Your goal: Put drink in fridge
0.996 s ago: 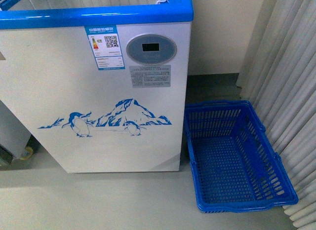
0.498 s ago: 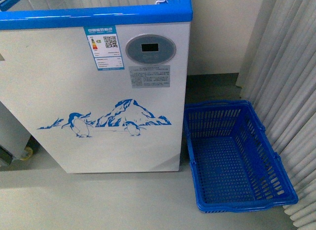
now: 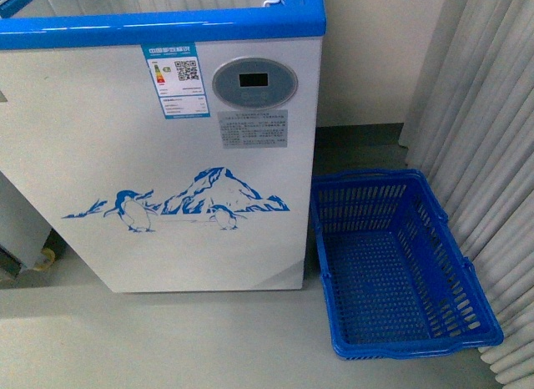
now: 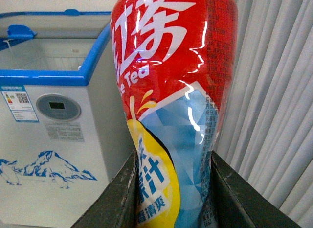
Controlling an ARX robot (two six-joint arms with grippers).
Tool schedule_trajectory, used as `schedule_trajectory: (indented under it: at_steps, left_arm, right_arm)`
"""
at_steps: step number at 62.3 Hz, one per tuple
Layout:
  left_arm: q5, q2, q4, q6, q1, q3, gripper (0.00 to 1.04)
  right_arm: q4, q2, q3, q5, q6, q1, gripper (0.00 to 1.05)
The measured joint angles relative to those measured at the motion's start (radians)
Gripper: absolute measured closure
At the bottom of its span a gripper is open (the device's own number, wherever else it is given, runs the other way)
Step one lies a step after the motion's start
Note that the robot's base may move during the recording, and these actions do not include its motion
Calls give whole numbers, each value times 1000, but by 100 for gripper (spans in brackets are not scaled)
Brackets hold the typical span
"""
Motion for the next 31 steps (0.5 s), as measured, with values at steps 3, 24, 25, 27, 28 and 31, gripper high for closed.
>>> schedule_trajectory:
  at_steps: [3,24,25,27,28,31]
  left_arm:
    - [-33,-79,-23,-8,-20,-91,8]
    - [-77,-414,-101,-67,-3,-337,8]
    - [-78,-423,-103,-68,-3,-343,8]
    - [-85,-449,-108,-68,-5,-361,8]
    - [-88,-467,-109,-68,-6,-373,8]
    - [-96,-502,-116,-68,-8,-397,8]
  right_arm:
    - [0,0,0,0,0,0,71]
    - [0,0,0,-4,0,0,71]
    - [0,0,0,-4,0,0,71]
    - [0,0,0,-3,0,0,71]
    - [0,0,0,0,0,0,71]
    - [0,0,0,1,0,0,71]
